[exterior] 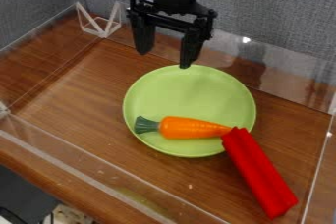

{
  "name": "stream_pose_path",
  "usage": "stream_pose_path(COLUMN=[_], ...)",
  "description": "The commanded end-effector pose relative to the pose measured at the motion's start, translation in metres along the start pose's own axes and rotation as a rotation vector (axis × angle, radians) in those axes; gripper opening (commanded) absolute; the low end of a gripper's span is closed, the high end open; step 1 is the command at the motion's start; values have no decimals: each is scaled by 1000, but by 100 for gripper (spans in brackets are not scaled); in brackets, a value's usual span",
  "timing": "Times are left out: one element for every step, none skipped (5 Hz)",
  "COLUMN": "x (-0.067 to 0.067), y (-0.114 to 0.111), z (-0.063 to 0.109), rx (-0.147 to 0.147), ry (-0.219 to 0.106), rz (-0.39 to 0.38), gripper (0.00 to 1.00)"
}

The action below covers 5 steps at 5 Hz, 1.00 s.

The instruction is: Move the carrot from the green plate to the table

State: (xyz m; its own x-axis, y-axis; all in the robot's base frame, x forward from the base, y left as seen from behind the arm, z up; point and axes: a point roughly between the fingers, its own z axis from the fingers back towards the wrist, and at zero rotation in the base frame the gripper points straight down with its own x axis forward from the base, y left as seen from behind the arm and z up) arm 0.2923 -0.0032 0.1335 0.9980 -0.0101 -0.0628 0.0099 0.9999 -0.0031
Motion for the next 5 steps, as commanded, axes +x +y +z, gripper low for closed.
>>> stream_pose_path(x=[6, 11, 14, 10, 6], y=[3, 9, 13, 18, 22], z=[-9, -15, -7, 1, 7], rx=[8, 1, 11, 27, 36], ry=[5, 2, -15, -39, -57], rz=[-213, -249, -207, -250, -292], gripper=[100, 100, 100, 100, 100])
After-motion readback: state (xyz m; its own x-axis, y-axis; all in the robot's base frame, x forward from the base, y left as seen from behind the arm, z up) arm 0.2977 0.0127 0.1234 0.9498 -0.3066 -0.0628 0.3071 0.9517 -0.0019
